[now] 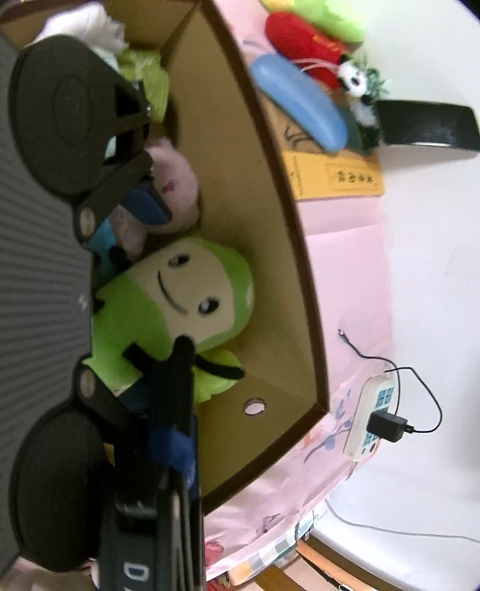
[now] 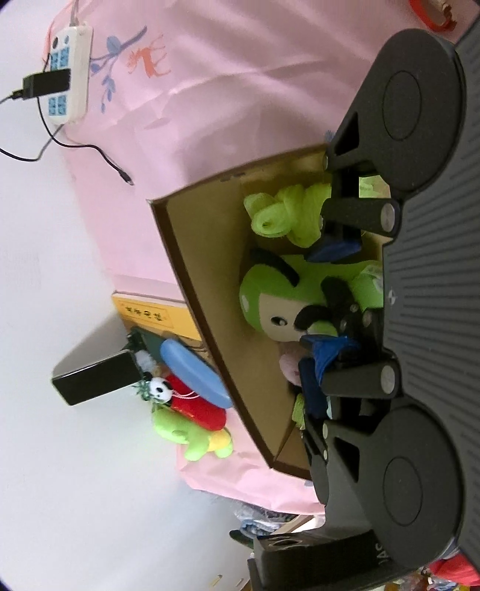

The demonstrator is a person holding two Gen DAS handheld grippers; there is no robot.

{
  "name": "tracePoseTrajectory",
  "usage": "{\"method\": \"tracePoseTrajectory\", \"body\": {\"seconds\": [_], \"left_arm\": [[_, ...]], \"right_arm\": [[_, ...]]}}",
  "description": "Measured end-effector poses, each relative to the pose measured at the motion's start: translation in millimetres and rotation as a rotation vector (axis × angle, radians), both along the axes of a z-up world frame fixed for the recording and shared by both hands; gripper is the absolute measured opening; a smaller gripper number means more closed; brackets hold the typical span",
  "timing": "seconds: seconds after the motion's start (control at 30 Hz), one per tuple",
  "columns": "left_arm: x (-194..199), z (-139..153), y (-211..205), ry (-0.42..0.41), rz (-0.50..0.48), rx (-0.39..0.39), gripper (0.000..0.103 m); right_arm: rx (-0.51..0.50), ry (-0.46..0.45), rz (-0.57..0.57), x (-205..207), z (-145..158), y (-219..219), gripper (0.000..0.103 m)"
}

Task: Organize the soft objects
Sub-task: 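Open the right gripper to release the mushroom plush in the box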

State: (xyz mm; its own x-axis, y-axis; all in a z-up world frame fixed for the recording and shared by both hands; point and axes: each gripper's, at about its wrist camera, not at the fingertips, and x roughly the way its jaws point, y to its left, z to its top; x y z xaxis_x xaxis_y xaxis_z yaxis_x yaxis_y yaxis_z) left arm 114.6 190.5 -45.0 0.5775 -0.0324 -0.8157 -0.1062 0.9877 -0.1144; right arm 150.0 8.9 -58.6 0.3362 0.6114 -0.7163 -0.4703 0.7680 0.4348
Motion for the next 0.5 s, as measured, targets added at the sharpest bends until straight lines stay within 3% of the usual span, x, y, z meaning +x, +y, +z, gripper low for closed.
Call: {"method": "tracePoseTrajectory", "body": {"seconds": [0.17,0.5], "left_arm": [[-15,18,-5,-0.024,0.018,0.002,0.087],[-46,43,-26,-0.046,0.095,0.130,0.087]], "right_arm": [[0.005,-0.042,-0.006,-10,9,-10,0.027],[0.039,-0.085,-0.002,-35,22,-30,0.027]]}}
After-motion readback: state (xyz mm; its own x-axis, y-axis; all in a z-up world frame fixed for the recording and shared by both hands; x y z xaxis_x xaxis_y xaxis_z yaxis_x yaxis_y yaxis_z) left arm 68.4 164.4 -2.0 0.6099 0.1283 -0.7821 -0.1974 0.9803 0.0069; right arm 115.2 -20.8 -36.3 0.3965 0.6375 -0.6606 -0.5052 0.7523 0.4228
